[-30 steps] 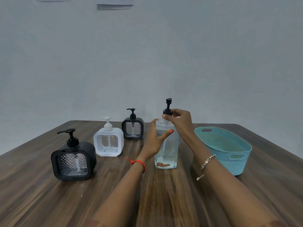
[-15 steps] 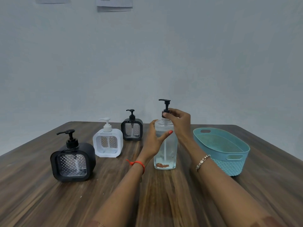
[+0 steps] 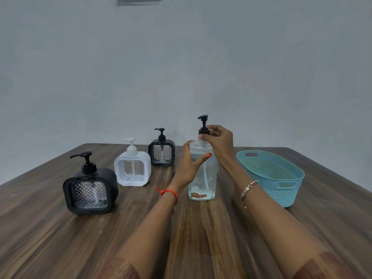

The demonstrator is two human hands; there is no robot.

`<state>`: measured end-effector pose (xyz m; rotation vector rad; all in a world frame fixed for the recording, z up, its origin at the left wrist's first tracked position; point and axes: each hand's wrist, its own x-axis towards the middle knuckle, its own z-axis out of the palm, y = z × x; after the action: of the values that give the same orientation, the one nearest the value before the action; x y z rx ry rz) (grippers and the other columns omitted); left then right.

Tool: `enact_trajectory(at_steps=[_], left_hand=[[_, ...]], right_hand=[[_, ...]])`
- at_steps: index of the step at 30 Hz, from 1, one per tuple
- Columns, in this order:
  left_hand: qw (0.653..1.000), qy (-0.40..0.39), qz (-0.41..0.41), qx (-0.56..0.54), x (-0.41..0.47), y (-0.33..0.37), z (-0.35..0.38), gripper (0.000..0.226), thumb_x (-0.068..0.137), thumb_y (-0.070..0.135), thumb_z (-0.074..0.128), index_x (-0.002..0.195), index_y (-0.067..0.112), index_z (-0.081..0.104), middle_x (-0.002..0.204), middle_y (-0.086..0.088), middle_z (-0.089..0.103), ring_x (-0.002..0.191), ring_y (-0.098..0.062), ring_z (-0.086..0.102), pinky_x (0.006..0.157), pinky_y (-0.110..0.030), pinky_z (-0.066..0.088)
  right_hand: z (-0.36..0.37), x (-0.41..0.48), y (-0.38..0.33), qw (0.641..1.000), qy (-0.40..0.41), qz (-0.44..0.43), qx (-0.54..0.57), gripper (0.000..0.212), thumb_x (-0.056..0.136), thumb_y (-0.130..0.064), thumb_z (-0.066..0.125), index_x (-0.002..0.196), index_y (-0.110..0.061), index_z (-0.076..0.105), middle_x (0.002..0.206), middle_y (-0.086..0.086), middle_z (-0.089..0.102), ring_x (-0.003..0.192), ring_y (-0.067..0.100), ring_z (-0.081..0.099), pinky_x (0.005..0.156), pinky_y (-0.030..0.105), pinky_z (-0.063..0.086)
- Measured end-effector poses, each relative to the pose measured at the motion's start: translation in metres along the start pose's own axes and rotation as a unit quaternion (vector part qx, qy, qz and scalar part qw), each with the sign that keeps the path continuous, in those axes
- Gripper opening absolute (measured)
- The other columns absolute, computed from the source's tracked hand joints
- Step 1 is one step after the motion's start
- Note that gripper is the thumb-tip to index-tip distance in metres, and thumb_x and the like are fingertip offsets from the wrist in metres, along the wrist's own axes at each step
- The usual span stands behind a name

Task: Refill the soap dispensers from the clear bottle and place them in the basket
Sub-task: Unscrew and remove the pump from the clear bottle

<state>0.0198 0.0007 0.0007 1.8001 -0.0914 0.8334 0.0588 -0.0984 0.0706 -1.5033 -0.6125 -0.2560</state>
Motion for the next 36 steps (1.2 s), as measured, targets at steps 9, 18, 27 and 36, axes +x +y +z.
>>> enact_trajectory(at_steps=[9, 18, 27, 36], left_hand=[[1.000, 0.001, 0.005, 0.009, 0.000, 0.001, 0.001, 0.052, 0.083, 0.030, 0.067, 0.124, 0.023, 0.036, 0.120, 0.005, 0.053, 0.114, -0.012, 0.053, 0.099, -0.028, 0.043], [1.000, 0.007, -0.010, 0.012, 0.001, 0.000, 0.001, 0.061, 0.075, 0.045, 0.071, 0.123, 0.027, 0.038, 0.118, 0.007, 0.054, 0.114, -0.014, 0.055, 0.100, -0.043, 0.047], [1.000, 0.004, -0.022, 0.007, 0.000, 0.002, 0.001, 0.069, 0.070, 0.057, 0.069, 0.124, 0.021, 0.045, 0.121, 0.005, 0.057, 0.113, -0.013, 0.056, 0.099, -0.042, 0.048], [1.000, 0.003, -0.024, -0.010, 0.000, 0.003, 0.001, 0.053, 0.080, 0.035, 0.069, 0.124, 0.018, 0.045, 0.123, 0.002, 0.056, 0.114, -0.014, 0.055, 0.098, -0.031, 0.047]], right_hand=[[0.008, -0.002, -0.005, 0.986, -0.002, -0.024, -0.164, 0.039, 0.070, -0.038, 0.077, 0.099, -0.014, 0.068, 0.105, 0.003, 0.068, 0.110, 0.023, 0.054, 0.098, 0.040, 0.035], [0.000, 0.001, -0.016, 0.996, -0.040, 0.025, -0.079, 0.032, 0.072, -0.020, 0.077, 0.100, -0.006, 0.069, 0.099, 0.010, 0.071, 0.090, 0.023, 0.066, 0.094, 0.044, 0.050], [-0.004, 0.005, -0.029, 0.996, -0.029, -0.020, -0.077, 0.023, 0.078, -0.035, 0.071, 0.091, -0.016, 0.073, 0.080, -0.005, 0.068, 0.087, 0.017, 0.063, 0.096, 0.050, 0.044], [-0.014, 0.026, -0.063, 0.998, 0.036, -0.041, -0.018, 0.040, 0.079, -0.033, 0.069, 0.077, 0.007, 0.066, 0.091, 0.021, 0.071, 0.078, 0.031, 0.061, 0.076, 0.033, 0.040]])
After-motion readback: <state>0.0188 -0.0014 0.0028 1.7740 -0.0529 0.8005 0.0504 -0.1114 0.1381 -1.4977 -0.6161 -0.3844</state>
